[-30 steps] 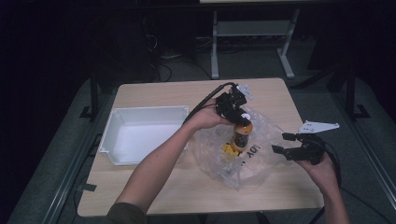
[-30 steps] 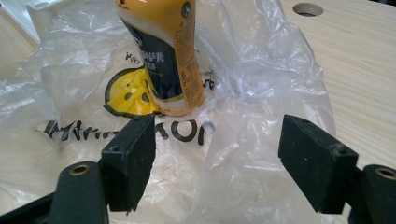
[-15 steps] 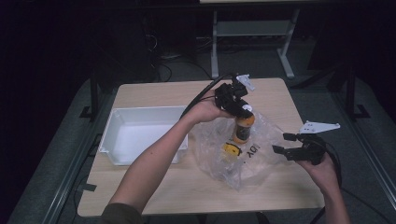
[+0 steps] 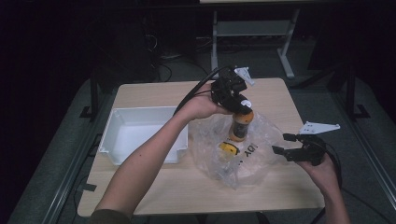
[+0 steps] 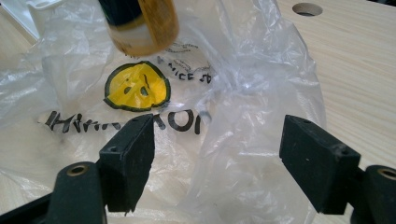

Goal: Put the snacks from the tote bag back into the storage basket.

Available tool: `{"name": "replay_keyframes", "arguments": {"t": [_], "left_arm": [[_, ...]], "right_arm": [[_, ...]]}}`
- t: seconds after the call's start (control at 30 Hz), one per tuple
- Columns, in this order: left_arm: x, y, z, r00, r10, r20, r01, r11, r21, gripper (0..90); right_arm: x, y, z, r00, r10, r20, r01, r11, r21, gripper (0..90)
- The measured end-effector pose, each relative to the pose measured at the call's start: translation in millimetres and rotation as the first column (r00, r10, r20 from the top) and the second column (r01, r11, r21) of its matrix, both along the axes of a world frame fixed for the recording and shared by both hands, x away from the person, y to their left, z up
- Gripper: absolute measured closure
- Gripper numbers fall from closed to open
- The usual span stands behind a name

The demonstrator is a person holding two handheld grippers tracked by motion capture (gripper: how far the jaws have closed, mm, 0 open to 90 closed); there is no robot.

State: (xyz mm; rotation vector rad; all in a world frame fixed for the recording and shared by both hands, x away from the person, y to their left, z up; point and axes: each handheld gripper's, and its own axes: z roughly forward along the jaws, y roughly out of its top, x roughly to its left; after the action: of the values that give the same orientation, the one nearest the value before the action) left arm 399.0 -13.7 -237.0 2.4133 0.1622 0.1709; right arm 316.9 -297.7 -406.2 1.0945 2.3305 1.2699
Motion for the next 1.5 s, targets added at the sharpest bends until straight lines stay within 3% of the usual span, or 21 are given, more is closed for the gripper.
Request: {"name": "replay_keyframes", "arguments": {"t": [0.23,0.4,0.57,0.97,1.1,1.23,1.5], "left_arm": [[-6.3,6.1,16.1,1.0,-0.002,0.009,0.002,0.9999,-0.016,59.3],[-9.6,10.8,26.1,0.9996,-0.008,0.026,0.008,1.0,0.001,59.3],[-12.5,17.3,32.9,0.9994,0.006,0.035,-0.006,1.0,-0.008,59.3],[-20.1,43.4,48.2,0.9987,0.027,0.043,-0.028,0.9996,0.0,59.3],[-20.7,53.8,51.5,0.9978,0.043,0.049,-0.043,0.9991,-0.002,59.3],[-21.3,62.6,52.5,0.9971,0.054,0.054,-0.055,0.9982,0.023,59.3],[-21.0,86.0,51.4,0.9947,0.092,0.044,-0.093,0.9956,0.013,59.3]], "right_arm": [[1.6,0.2,-0.6,1.0,0.005,0.003,-0.005,1.0,-0.001,25.7],[2.0,2.9,-0.1,1.0,0.009,0.003,-0.009,1.0,-0.003,25.6],[1.7,2.6,-0.7,1.0,0.002,-0.003,-0.002,1.0,-0.001,25.6],[1.3,5.3,-0.9,0.9999,0.007,0.008,-0.007,1.0,-0.008,25.6],[2.0,4.9,-1.3,1.0,0.005,0.007,-0.005,1.0,-0.01,25.7],[1.0,4.0,-1.8,0.9999,-0.005,0.015,0.005,1.0,-0.018,26.0],[-1.2,1.3,-2.4,0.9996,-0.019,0.022,0.019,1.0,-0.018,26.0]]}}
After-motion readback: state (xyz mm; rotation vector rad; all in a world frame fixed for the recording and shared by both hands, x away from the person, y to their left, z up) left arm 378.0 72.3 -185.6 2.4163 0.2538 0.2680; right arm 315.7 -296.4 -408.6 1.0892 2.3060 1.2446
